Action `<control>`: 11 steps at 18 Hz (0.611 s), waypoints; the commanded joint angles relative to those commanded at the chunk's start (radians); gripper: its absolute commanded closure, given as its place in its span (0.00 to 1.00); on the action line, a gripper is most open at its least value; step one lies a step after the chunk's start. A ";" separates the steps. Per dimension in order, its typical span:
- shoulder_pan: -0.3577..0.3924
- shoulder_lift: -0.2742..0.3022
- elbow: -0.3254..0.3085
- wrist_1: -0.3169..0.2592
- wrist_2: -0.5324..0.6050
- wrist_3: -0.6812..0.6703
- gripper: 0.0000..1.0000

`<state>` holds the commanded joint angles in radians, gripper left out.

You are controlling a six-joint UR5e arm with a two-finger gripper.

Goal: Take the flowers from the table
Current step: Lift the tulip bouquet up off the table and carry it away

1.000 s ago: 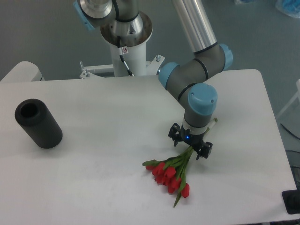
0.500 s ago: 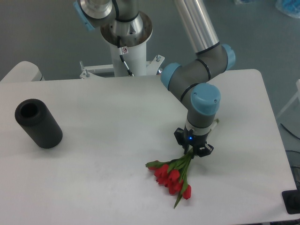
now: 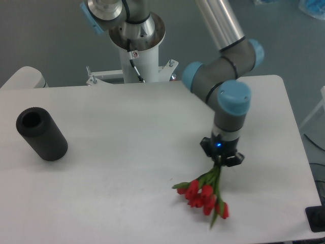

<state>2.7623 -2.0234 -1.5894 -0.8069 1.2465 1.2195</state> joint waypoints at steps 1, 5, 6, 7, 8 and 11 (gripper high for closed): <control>0.041 0.000 0.020 0.002 -0.103 -0.002 1.00; 0.155 -0.006 0.065 0.002 -0.381 -0.015 1.00; 0.178 -0.006 0.069 0.002 -0.433 -0.026 1.00; 0.203 -0.008 0.071 0.003 -0.496 -0.050 1.00; 0.229 -0.012 0.077 0.005 -0.566 -0.075 1.00; 0.295 -0.029 0.095 0.006 -0.751 -0.130 1.00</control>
<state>3.0570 -2.0524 -1.4941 -0.8007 0.4960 1.0893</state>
